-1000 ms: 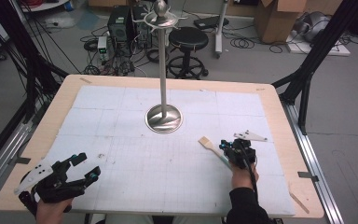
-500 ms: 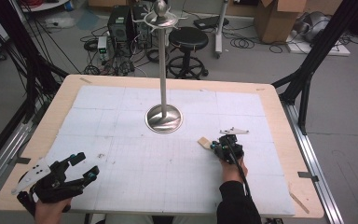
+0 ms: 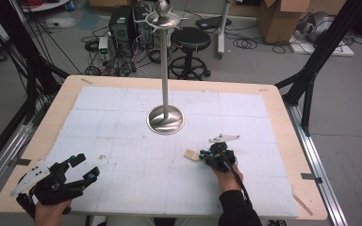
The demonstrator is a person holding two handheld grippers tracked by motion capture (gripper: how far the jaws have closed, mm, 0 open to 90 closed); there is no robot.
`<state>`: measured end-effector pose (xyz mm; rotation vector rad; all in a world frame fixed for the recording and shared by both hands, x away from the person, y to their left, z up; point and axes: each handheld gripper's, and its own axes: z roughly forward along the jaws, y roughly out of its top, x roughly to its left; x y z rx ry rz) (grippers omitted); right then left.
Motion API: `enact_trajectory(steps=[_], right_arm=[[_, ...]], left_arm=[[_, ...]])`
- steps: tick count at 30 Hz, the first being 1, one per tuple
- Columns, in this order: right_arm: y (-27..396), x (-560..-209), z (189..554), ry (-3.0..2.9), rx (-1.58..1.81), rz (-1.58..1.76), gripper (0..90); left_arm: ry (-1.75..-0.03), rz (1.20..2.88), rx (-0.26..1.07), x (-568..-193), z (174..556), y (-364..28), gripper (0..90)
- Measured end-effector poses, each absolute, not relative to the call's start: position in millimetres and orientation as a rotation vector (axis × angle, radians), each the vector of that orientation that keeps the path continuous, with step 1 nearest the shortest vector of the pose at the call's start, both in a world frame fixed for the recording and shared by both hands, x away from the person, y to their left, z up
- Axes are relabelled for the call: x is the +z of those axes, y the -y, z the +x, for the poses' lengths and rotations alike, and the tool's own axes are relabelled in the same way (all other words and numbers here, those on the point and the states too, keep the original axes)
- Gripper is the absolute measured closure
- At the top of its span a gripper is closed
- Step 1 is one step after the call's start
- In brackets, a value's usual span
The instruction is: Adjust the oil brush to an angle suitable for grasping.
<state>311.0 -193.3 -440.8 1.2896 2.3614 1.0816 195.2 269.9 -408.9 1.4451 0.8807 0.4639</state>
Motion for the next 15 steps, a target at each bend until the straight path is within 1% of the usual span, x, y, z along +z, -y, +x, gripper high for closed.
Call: enact_trajectory(steps=[8,12,15], right_arm=[[184,-443,293,-2.453,1.166,1.223,89.2],[171,-444,276,-2.580,1.230,1.117,89.2],[169,-444,268,-2.625,1.246,1.069,89.2]], left_arm=[[-0.878,1.451,0.461,-409,195,-268,21.4],[-0.879,1.451,0.462,-409,195,-268,21.5],[-0.880,1.453,0.464,-409,195,-269,21.5]])
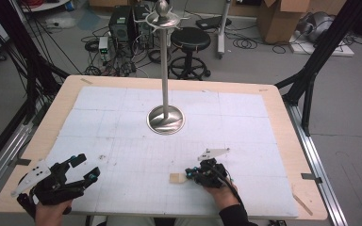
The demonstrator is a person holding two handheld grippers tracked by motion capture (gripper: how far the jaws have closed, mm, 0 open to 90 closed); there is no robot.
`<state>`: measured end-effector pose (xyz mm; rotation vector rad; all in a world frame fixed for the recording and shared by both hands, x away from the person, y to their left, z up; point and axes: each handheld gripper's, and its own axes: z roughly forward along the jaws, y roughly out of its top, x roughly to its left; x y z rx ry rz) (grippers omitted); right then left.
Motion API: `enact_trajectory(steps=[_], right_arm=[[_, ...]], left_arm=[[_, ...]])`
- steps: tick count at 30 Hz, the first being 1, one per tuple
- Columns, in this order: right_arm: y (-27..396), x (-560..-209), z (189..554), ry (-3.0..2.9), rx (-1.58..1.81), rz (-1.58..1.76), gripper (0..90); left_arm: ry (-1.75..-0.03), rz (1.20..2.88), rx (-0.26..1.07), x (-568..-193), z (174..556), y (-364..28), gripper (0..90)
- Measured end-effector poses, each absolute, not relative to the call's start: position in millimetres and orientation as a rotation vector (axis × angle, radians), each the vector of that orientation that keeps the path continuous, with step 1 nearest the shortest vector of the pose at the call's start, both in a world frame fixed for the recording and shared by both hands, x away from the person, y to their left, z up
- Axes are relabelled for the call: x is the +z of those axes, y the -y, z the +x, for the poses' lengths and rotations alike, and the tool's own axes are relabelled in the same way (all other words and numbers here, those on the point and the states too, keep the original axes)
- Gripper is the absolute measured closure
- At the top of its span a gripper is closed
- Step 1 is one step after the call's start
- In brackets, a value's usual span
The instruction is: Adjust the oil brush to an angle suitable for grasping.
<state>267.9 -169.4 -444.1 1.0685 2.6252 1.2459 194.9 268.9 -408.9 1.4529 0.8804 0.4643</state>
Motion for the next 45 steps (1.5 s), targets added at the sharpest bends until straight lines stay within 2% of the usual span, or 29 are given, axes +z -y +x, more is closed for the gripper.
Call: enact_trajectory(steps=[4,6,15,19,29,45], right_arm=[[187,-433,252,-2.542,1.325,1.092,89.1],[216,-423,242,-2.439,1.305,1.152,89.1],[286,-425,214,-2.355,1.148,1.261,89.1],[280,-427,213,-2.407,1.153,1.218,89.1],[225,-441,231,-2.582,1.132,1.125,89.1],[208,-442,261,-2.438,1.111,1.262,88.7]], left_arm=[[-0.880,1.451,0.464,-409,194,-269,21.5],[-0.881,1.450,0.464,-409,194,-269,21.5],[-0.881,1.454,0.462,-409,195,-266,21.6],[-0.878,1.462,0.461,-410,197,-265,21.6],[-0.882,1.458,0.461,-410,196,-266,21.7],[-0.885,1.451,0.467,-409,195,-268,21.7]])
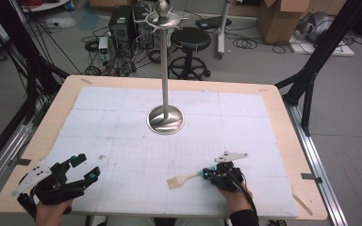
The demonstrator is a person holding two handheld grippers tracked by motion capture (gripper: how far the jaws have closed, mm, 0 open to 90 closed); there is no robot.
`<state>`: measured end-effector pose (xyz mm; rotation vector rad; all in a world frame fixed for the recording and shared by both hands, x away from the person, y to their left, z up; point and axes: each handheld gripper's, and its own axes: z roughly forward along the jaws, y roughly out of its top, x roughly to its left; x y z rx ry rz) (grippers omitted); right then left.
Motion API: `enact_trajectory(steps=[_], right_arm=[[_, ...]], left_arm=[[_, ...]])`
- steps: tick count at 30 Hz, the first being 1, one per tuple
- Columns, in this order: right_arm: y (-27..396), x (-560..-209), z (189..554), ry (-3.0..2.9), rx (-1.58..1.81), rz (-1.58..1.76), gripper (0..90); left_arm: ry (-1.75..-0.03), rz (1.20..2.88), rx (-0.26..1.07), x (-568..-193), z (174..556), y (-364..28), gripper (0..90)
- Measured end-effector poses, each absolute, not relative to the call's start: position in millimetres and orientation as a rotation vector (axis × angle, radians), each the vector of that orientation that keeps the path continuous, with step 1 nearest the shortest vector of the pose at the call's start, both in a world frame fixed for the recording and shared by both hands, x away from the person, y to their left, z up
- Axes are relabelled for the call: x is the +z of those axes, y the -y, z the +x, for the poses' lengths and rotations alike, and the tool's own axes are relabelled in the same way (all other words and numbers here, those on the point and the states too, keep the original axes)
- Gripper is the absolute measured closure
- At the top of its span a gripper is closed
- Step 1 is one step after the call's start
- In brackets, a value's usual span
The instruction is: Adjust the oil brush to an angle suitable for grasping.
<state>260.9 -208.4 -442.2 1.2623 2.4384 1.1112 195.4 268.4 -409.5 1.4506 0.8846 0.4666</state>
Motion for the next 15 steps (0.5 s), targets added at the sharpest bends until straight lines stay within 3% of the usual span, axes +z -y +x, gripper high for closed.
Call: enact_trajectory(steps=[3,6,15], right_arm=[[211,-440,263,-2.426,1.125,1.266,85.0],[231,-434,265,-2.323,1.157,1.316,89.1],[284,-439,281,-2.094,0.996,1.496,89.6]], left_arm=[[-0.890,1.446,0.466,-409,195,-270,21.7],[-0.893,1.443,0.468,-410,195,-270,21.7],[-0.889,1.455,0.467,-410,196,-268,21.7]])
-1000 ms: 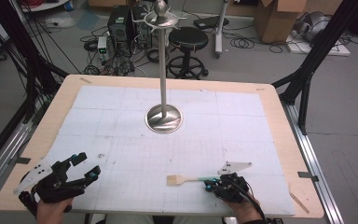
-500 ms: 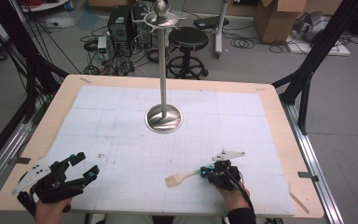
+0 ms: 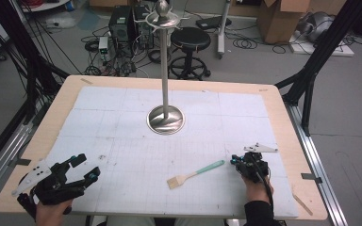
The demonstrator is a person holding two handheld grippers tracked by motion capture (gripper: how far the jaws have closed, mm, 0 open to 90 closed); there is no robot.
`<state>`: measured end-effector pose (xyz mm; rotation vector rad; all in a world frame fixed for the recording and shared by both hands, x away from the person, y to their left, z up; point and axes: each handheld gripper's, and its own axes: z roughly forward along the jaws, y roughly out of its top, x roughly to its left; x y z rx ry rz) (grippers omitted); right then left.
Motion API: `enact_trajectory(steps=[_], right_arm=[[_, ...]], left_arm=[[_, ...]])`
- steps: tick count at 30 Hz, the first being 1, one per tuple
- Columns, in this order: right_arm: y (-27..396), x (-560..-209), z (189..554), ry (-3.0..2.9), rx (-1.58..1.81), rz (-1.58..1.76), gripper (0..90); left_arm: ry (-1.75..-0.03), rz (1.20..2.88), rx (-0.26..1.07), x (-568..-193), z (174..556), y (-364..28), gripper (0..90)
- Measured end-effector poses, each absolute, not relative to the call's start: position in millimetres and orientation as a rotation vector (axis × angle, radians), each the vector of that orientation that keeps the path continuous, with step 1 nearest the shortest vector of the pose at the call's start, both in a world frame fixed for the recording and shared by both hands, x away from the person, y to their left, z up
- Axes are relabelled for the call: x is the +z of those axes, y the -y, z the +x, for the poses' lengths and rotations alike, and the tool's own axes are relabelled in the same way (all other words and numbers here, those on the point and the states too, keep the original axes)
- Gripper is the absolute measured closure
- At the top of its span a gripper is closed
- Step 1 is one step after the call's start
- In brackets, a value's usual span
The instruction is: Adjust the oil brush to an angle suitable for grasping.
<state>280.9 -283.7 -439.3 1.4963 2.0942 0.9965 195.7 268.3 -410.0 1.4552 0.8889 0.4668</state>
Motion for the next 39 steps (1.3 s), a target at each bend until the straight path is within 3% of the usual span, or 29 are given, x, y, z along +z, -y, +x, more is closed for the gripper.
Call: enact_trajectory(steps=[19,33,39], right_arm=[[246,-442,282,-2.229,0.973,1.366,89.6],[189,-442,269,-2.365,1.031,1.234,89.6],[189,-435,266,-2.358,1.095,1.223,89.6]], left_arm=[[-0.890,1.446,0.466,-410,196,-270,21.7],[-0.891,1.441,0.465,-410,196,-272,21.7],[-0.892,1.444,0.465,-410,196,-273,21.7]])
